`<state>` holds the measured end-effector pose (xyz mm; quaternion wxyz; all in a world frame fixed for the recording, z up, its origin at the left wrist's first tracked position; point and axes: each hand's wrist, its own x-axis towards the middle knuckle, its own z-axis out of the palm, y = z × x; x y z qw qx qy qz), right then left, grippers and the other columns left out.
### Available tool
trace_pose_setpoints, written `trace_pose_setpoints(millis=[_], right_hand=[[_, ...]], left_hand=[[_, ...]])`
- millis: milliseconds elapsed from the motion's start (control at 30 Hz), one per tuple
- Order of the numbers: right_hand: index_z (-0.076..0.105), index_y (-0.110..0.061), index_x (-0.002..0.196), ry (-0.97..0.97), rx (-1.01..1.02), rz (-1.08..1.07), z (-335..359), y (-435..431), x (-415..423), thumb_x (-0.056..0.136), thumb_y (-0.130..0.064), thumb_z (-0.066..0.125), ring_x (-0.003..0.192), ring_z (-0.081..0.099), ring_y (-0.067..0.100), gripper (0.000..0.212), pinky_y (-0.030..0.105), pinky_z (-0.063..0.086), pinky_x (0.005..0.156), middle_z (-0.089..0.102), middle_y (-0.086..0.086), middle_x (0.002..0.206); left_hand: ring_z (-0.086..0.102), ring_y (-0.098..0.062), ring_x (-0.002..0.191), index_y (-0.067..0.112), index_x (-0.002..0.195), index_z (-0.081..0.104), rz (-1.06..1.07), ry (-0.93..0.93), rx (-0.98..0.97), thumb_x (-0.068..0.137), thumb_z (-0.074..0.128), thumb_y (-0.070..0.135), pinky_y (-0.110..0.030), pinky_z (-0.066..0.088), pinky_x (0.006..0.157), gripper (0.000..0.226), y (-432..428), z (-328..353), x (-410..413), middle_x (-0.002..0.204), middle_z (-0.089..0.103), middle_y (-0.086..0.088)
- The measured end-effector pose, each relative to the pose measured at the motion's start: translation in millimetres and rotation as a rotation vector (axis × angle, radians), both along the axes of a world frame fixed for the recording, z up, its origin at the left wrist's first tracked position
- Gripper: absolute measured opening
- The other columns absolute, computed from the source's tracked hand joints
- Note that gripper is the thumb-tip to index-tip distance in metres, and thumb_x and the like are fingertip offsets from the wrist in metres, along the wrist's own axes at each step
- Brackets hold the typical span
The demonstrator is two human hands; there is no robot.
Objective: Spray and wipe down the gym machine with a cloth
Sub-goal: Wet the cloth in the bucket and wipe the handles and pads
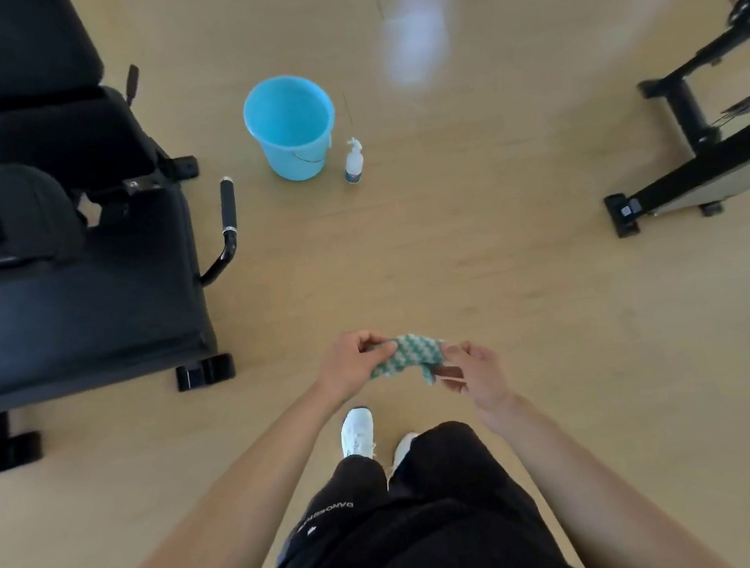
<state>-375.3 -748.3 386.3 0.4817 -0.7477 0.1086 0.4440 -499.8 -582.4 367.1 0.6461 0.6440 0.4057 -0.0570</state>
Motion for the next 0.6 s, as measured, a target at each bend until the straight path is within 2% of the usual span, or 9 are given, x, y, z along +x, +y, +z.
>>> trace_pose_setpoints(millis=[133,200,233,333,400,467,600], right_hand=[[0.047,-0.017,0.073,0.028,0.058,0.042,0,28,66,0.095,-0.014,0.069,0.077,0.069,0.023,0.031,0.029,0.052,0.064,0.065,0.014,0.088],[0.047,-0.016,0.076,0.045,0.088,0.068,-3,48,103,0.096,-0.015,0.069,0.077,0.070,0.022,0.030,0.029,0.053,0.064,0.066,0.013,0.089],[0.049,-0.014,0.080,0.050,0.109,0.081,-4,59,122,0.096,-0.015,0.069,0.076,0.070,0.022,0.025,0.029,0.053,0.063,0.067,0.013,0.090],[0.057,-0.006,0.102,0.081,0.187,0.141,-3,93,184,0.097,-0.015,0.069,0.075,0.071,0.020,0.015,0.031,0.056,0.066,0.070,0.011,0.095],[0.058,-0.008,0.114,0.114,0.214,0.259,4,117,225,0.098,-0.014,0.068,0.075,0.072,0.017,0.021,0.030,0.058,0.068,0.072,0.009,0.099],[0.060,-0.009,0.118,0.122,0.221,0.392,9,140,262,0.097,-0.012,0.069,0.076,0.073,0.016,0.023,0.027,0.058,0.066,0.073,0.013,0.104],[0.061,-0.009,0.106,0.086,0.181,0.495,14,198,328,0.097,-0.007,0.067,0.072,0.071,0.014,0.011,0.026,0.057,0.064,0.071,0.012,0.096]], left_hand=[[0.048,0.007,0.052,0.023,0.081,0.071,0.016,0.021,0.078,0.094,0.074,0.024,-0.012,0.036,0.056,0.013,23,3,56,0.063,0.058,0.014],[0.050,0.001,0.059,0.022,0.085,0.074,0.025,0.047,0.107,0.092,0.075,0.036,-0.022,0.040,0.063,0.015,36,1,87,0.069,0.062,0.010],[0.053,-0.005,0.064,0.024,0.087,0.075,0.041,0.055,0.103,0.091,0.074,0.040,-0.028,0.041,0.067,0.017,42,1,103,0.073,0.066,0.005],[0.060,-0.012,0.071,0.027,0.091,0.076,0.125,0.092,0.088,0.094,0.073,0.034,-0.031,0.046,0.069,0.008,62,6,154,0.088,0.075,-0.010],[0.061,-0.012,0.071,0.023,0.097,0.075,0.199,0.128,0.100,0.095,0.073,0.031,-0.027,0.048,0.067,0.009,76,16,191,0.088,0.074,-0.013],[0.059,-0.011,0.070,0.017,0.104,0.074,0.262,0.131,0.094,0.095,0.072,0.027,-0.019,0.047,0.062,0.013,91,26,225,0.084,0.068,-0.007],[0.055,-0.010,0.069,0.016,0.112,0.074,0.327,0.114,0.110,0.086,0.081,0.017,-0.012,0.045,0.061,0.027,132,47,277,0.084,0.062,0.000]])
